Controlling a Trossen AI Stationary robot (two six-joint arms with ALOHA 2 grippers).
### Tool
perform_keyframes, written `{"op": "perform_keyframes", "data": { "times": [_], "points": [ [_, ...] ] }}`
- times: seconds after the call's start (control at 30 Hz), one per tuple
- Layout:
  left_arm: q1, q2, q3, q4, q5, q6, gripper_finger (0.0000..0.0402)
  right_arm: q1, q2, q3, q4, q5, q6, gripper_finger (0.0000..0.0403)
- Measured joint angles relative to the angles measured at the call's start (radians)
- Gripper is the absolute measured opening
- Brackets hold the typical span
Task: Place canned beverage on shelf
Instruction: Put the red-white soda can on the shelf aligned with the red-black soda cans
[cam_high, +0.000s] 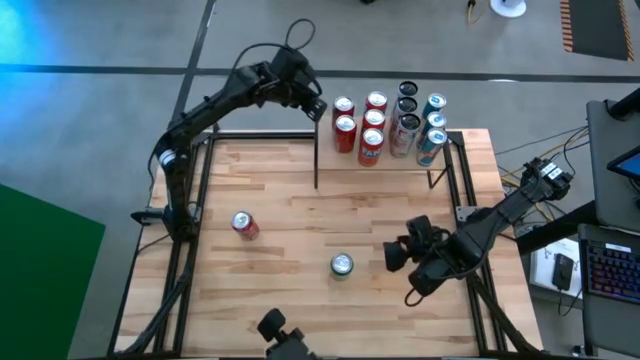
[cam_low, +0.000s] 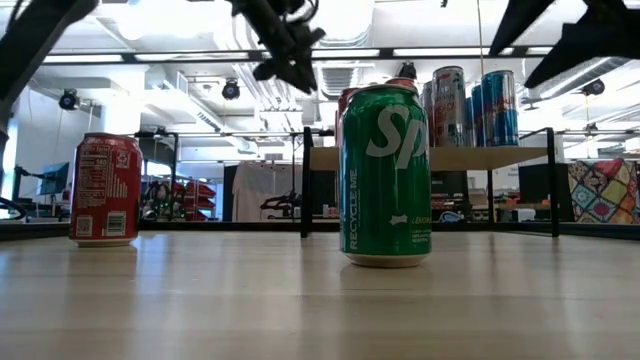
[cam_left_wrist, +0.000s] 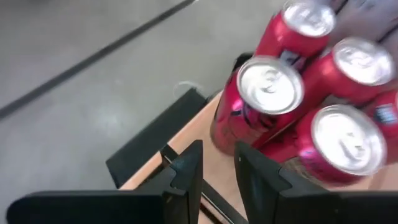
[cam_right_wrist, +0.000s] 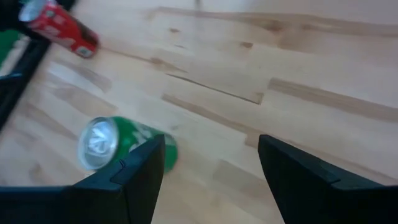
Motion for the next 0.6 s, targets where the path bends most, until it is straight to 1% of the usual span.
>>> {"op": "perform_keyframes", "data": {
  "times": [0.2,0.3,0.37,0.47,0.53,0.6],
  "points": [
    [-0.020,-0.071,-0.016,0.027,0.056,0.008,0.0075,0.019,0.000,0.000,0.100,0.055,-0.110,0.0246],
    [-0.054,-0.103,-0.032,0.029,0.059,0.015,0.0075,0.018,0.000,0.000,0.172,0.075,-0.180,0.0246],
    [-0.080,-0.128,-0.058,0.048,0.059,0.015,0.0075,0.018,0.005,0.000,0.233,0.115,-0.218,0.0246],
    [-0.123,-0.189,-0.145,0.103,0.060,0.003,0.0075,0.018,0.016,0.000,0.325,0.163,-0.290,0.0246],
    [-0.147,-0.247,-0.239,0.170,0.060,-0.023,0.0075,0.019,0.023,-0.001,0.384,0.166,-0.340,0.0245],
    [-0.170,-0.320,-0.362,0.247,0.061,-0.061,0.0075,0.019,0.033,-0.011,0.458,0.168,-0.391,0.0240]
  ]
}}
